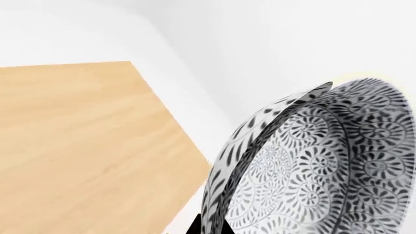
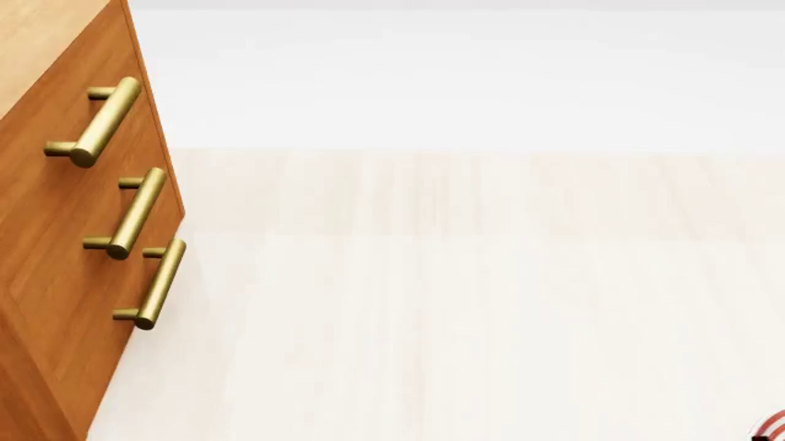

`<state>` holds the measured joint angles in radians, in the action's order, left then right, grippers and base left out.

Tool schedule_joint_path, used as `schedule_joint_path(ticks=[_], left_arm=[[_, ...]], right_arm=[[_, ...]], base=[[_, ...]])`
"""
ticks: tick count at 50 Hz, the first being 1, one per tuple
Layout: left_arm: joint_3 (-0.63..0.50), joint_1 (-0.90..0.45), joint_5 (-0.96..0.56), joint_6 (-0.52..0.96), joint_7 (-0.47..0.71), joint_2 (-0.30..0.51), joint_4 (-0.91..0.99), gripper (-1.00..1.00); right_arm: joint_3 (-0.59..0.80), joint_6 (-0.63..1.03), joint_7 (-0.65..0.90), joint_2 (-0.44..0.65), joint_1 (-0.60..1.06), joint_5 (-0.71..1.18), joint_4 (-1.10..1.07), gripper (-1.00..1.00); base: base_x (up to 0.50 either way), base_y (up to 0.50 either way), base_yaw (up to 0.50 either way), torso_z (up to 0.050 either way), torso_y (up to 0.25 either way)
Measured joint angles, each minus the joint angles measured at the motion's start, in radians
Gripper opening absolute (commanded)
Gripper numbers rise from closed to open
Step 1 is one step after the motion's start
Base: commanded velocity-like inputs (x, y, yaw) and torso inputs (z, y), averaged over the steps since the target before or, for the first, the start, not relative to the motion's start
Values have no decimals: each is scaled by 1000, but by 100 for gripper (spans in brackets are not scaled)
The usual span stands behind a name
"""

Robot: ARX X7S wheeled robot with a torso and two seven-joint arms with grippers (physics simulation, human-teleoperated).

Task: Put the bowl on top of the cabinet.

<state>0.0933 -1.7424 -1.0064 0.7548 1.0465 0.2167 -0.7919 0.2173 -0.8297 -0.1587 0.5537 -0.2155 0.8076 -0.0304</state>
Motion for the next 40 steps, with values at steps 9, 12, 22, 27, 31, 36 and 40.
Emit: schedule_joint_path(ticks=[9, 12, 22, 27, 31, 36, 40], left_arm=[[11, 42, 17, -23, 104, -2, 71, -100], [13, 50, 20, -23, 136, -3, 88, -100], [12, 43, 28, -6, 201, -6, 76, -100], [14, 27, 25, 13, 223, -7, 37, -100], [16, 15, 22, 28, 239, -8, 11, -100], [18, 2, 19, 45, 259, -8, -11, -100], [19, -4, 16, 56, 276, -8, -18, -100]], right_arm=[[-6, -1, -3, -3, -5, -2, -3, 100], [-8, -2, -4, -3, -7, -1, -4, 100], [-15, -1, -8, -5, -10, 3, -6, 100], [-16, 3, -11, -6, -8, 6, -4, 100], [-17, 7, -12, -7, -5, 8, -2, 100], [-18, 13, -14, -8, -1, 10, 1, 100], [-19, 16, -15, -9, 1, 10, 2, 100]], base=[[0, 0, 0, 0, 1], [0, 0, 0, 0, 0], [0, 0, 0, 1, 0], [0, 0, 0, 0, 0], [0, 0, 0, 0, 2], [0, 0, 0, 0, 0], [0, 0, 0, 0, 0]])
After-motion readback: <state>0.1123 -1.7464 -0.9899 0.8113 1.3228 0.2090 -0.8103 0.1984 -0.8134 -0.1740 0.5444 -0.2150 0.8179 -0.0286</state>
